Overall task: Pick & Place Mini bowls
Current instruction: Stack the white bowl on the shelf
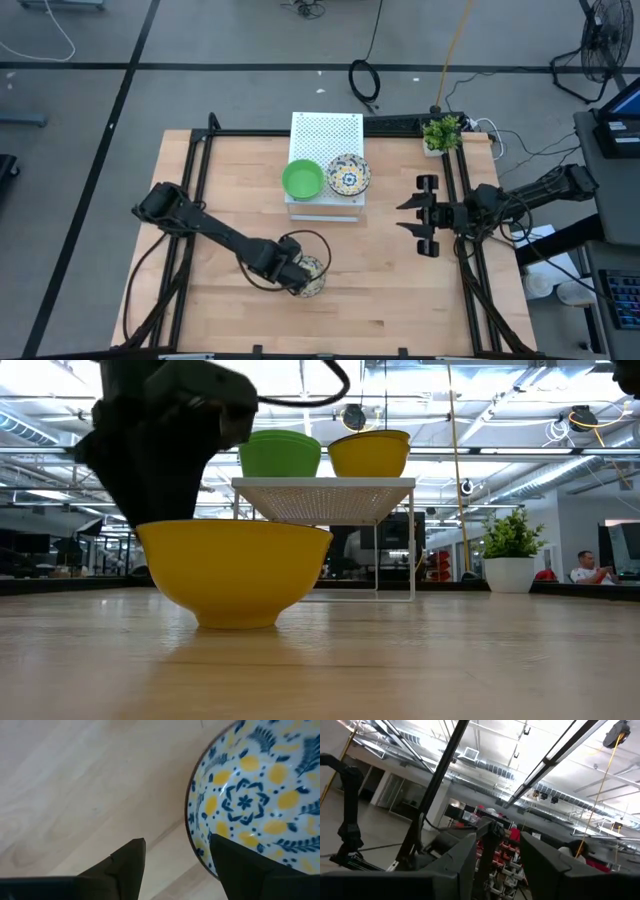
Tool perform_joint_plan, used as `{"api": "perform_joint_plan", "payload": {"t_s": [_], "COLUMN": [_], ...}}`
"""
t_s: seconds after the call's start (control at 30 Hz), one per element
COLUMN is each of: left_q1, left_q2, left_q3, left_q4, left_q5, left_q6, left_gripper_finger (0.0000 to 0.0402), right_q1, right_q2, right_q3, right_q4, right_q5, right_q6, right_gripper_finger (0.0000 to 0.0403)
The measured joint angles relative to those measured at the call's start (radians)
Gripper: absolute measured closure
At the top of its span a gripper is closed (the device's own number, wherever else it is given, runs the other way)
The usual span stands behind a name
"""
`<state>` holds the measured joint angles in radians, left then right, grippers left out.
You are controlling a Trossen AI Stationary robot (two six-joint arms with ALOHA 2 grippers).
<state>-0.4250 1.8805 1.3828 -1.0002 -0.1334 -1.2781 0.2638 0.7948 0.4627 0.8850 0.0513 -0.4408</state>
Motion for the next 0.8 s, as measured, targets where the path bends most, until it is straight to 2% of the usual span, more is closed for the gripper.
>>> {"api": "perform_joint_plan", "payload": {"t_s": [0.47, 0.8], "left_q1": [-0.001, 0.003], "left_q2": [0.0, 0.0], "left_q3": [-0.032, -0.032], "left_q4": [0.017, 0.09], "left_q5": [0.047, 0.081], "left_q6": [-0.003, 0.011], "left_gripper_finger": [0.0176, 0.0176], "right_q1": [0.0, 0.0], "right_q2": [0.0, 0.004], "right_q3": [0.0, 0.0], "right_q4": [-0.015, -0.016], "right_q5": [0.0, 0.0], "right_q6": [0.063, 0.081], "right_gripper_finger": [0.0263, 0.0264]}}
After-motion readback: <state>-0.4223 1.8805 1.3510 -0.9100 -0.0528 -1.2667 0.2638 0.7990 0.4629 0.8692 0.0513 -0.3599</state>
